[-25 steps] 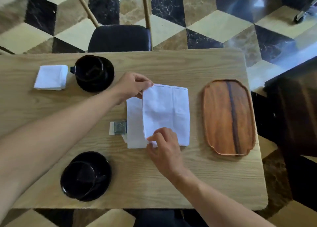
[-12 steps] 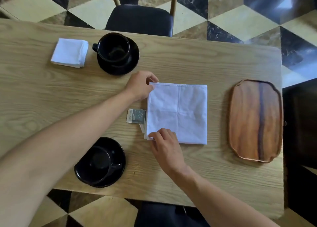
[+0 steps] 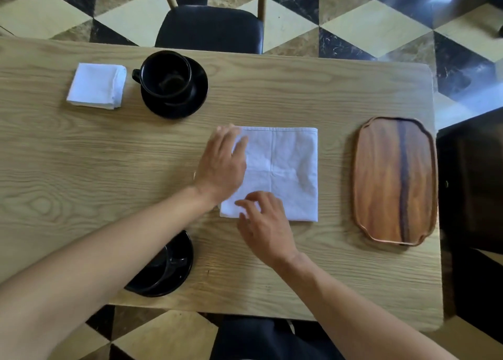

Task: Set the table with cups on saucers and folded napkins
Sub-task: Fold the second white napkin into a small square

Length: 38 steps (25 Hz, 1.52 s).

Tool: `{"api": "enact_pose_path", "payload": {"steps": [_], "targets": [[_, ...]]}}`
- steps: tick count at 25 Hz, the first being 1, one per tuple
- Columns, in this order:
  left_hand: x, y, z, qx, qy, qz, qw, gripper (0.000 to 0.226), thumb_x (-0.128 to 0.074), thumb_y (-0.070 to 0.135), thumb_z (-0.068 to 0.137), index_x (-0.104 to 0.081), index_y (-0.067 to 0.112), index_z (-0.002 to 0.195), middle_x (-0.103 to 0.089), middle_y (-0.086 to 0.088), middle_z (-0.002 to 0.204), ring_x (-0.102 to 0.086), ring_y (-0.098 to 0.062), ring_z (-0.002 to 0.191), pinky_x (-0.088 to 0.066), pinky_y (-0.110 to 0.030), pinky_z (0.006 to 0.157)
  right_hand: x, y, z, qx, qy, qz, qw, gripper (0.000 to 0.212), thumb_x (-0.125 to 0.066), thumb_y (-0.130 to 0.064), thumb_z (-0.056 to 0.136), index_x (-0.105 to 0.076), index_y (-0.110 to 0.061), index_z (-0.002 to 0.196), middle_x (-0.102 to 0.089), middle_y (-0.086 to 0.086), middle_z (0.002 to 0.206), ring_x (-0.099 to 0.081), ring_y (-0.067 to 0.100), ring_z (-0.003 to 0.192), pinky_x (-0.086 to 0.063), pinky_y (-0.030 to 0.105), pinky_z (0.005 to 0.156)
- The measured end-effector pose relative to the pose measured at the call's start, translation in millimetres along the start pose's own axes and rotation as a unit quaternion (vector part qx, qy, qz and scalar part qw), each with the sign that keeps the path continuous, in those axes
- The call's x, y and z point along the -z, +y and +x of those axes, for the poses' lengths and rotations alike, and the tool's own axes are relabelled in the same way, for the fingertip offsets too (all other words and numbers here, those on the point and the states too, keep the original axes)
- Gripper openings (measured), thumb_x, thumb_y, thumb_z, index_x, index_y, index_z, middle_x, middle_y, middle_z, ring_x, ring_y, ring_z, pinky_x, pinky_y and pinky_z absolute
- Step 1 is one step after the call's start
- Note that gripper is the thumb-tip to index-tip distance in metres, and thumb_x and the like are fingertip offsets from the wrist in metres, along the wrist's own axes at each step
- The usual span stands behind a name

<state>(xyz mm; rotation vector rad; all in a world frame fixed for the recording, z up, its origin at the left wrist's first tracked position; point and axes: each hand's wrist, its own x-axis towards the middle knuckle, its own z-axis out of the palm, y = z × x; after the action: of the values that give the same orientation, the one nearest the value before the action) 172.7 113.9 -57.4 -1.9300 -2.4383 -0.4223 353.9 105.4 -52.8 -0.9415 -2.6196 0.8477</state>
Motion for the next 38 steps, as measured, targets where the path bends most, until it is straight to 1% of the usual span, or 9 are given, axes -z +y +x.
{"api": "enact_pose_path", "payload": {"steps": [3, 7, 13, 20, 31, 33, 35, 37, 38], "targets": [[-8, 24, -48, -0.046, -0.037, -0.042, 0.997, 0.043, -0.043, 0.004, 0.095, -0.057, -0.010, 0.133, -0.051, -0.030, 0.144, -0.043, -0.045, 0.140, -0.037, -0.057, 0.115, 14, 29, 13, -0.079, 0.075, -0.041, 0.993, 0.036, -0.065, -0.010, 0.091, -0.065, -0.003, 0.126, -0.057, 0.021, 0.136, -0.050, 0.041, 0.130, -0.040, 0.055, 0.109], [-23, 44, -68, -0.006, -0.123, 0.012, 0.992, 0.064, -0.043, 0.037, 0.103, -0.037, -0.007, 0.149, -0.028, -0.033, 0.158, -0.023, -0.045, 0.150, -0.028, -0.056, 0.119, 15, 67, 17, -0.058, -0.035, -0.110, 0.992, 0.069, -0.044, -0.040, 0.102, -0.027, -0.003, 0.158, -0.015, 0.017, 0.167, -0.009, 0.033, 0.156, -0.009, 0.050, 0.126], [-37, 45, -71, -0.005, -0.149, 0.058, 0.987, 0.078, -0.035, 0.058, 0.101, -0.025, 0.005, 0.157, -0.014, -0.036, 0.160, -0.009, -0.049, 0.151, -0.020, -0.061, 0.120, 13, 99, 7, -0.015, -0.070, -0.184, 0.980, 0.083, -0.030, -0.062, 0.101, -0.017, -0.005, 0.160, -0.006, 0.016, 0.169, 0.000, 0.028, 0.157, -0.007, 0.048, 0.127], [-40, 44, -73, -0.010, -0.148, 0.084, 0.985, 0.082, -0.038, 0.057, 0.098, -0.022, 0.004, 0.158, -0.009, -0.037, 0.161, -0.006, -0.051, 0.151, -0.018, -0.063, 0.120, 23, 106, 48, -0.008, -0.043, -0.180, 0.983, 0.080, -0.030, -0.059, 0.101, -0.019, -0.006, 0.160, -0.008, 0.017, 0.169, -0.003, 0.030, 0.157, -0.008, 0.048, 0.127], [-23, 46, -65, -0.007, -0.232, 0.071, 0.970, 0.089, -0.027, 0.069, 0.097, -0.010, 0.009, 0.160, 0.001, -0.033, 0.163, 0.003, -0.047, 0.153, -0.011, -0.059, 0.122, 38, 114, 67, -0.058, -0.138, -0.212, 0.966, 0.080, -0.022, -0.063, 0.102, 0.000, -0.014, 0.162, 0.014, 0.008, 0.169, 0.017, 0.023, 0.155, 0.008, 0.042, 0.126], [-9, 40, -67, -0.032, -0.221, 0.048, 0.974, 0.092, -0.039, 0.072, 0.093, -0.025, 0.007, 0.158, -0.014, -0.030, 0.163, -0.011, -0.045, 0.152, -0.018, -0.057, 0.122, 52, 103, 66, -0.061, -0.145, -0.188, 0.969, 0.074, -0.033, -0.053, 0.104, -0.014, -0.010, 0.161, 0.005, 0.013, 0.170, 0.009, 0.030, 0.156, 0.002, 0.048, 0.126], [4, 29, -74, -0.106, -0.179, 0.066, 0.976, 0.080, -0.062, 0.062, 0.086, -0.055, 0.004, 0.141, -0.044, -0.029, 0.151, -0.039, -0.045, 0.142, -0.033, -0.057, 0.116, 65, 95, 48, -0.003, -0.091, -0.167, 0.982, 0.056, -0.054, -0.034, 0.099, -0.046, -0.006, 0.146, -0.030, 0.021, 0.161, -0.023, 0.040, 0.151, -0.020, 0.054, 0.123], [14, 19, -87, -0.180, -0.135, 0.071, 0.972, 0.039, -0.072, 0.037, 0.083, -0.070, 0.004, 0.103, -0.066, -0.020, 0.118, -0.061, -0.042, 0.113, -0.046, -0.053, 0.102, 76, 93, 18, 0.054, -0.048, -0.160, 0.985, 0.035, -0.067, -0.020, 0.090, -0.065, -0.006, 0.121, -0.057, 0.018, 0.130, -0.053, 0.040, 0.122, -0.045, 0.054, 0.103], [20, 15, -92, -0.199, -0.120, 0.063, 0.971, 0.019, -0.071, 0.023, 0.083, -0.068, 0.005, 0.088, -0.067, -0.016, 0.101, -0.064, -0.038, 0.097, -0.049, -0.050, 0.092, 80, 93, 3, 0.053, -0.049, -0.154, 0.985, 0.028, -0.070, -0.019, 0.088, -0.068, -0.007, 0.113, -0.060, 0.014, 0.115, -0.058, 0.036, 0.107, -0.050, 0.051, 0.092]]}}
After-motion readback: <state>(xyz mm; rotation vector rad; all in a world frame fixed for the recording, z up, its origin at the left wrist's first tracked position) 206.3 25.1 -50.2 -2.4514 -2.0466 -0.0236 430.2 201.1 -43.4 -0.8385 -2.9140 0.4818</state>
